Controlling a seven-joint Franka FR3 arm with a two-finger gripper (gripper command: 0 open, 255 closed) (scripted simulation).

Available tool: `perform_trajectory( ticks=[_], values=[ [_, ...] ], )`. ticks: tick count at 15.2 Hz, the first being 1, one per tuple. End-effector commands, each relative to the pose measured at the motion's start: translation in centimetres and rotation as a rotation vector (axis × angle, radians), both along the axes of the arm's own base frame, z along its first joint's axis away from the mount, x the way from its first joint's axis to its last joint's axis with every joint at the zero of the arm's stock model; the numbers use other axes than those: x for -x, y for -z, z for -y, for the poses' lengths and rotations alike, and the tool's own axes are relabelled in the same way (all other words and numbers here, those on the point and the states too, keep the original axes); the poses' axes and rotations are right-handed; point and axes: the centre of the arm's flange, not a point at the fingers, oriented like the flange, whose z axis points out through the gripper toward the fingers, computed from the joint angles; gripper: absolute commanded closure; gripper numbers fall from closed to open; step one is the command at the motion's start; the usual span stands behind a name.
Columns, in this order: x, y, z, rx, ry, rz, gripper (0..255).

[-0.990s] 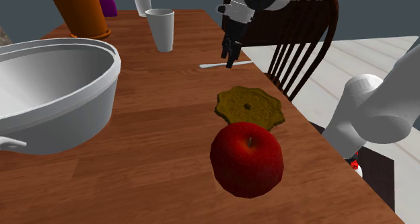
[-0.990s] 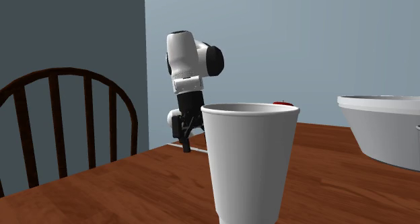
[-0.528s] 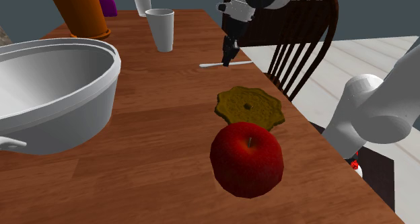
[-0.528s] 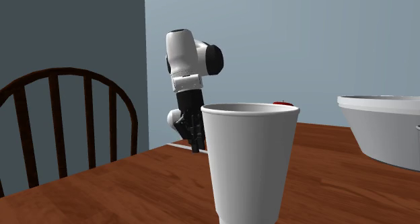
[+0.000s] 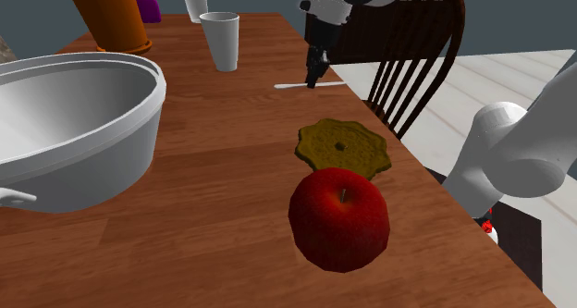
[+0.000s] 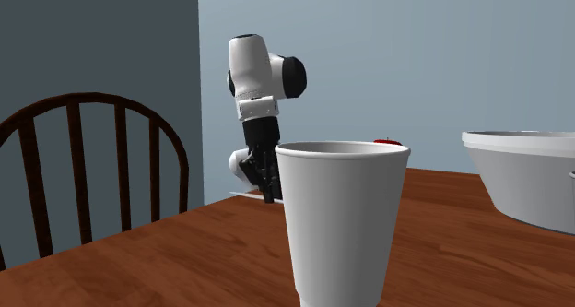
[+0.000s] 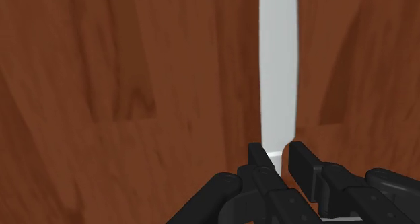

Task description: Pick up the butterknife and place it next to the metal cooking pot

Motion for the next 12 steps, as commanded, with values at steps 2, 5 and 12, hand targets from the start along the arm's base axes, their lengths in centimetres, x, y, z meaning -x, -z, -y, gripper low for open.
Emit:
perform_trajectory(
  ticks=[2,5,12],
  values=[
    [-0.1,-1.5,0.1,0.000,0.000,-0.001,255],
    [-0.1,-3.1,0.1,0.000,0.000,-0.001,255],
    [-0.1,-6.8,0.1,0.000,0.000,-0.001,255]
  ],
)
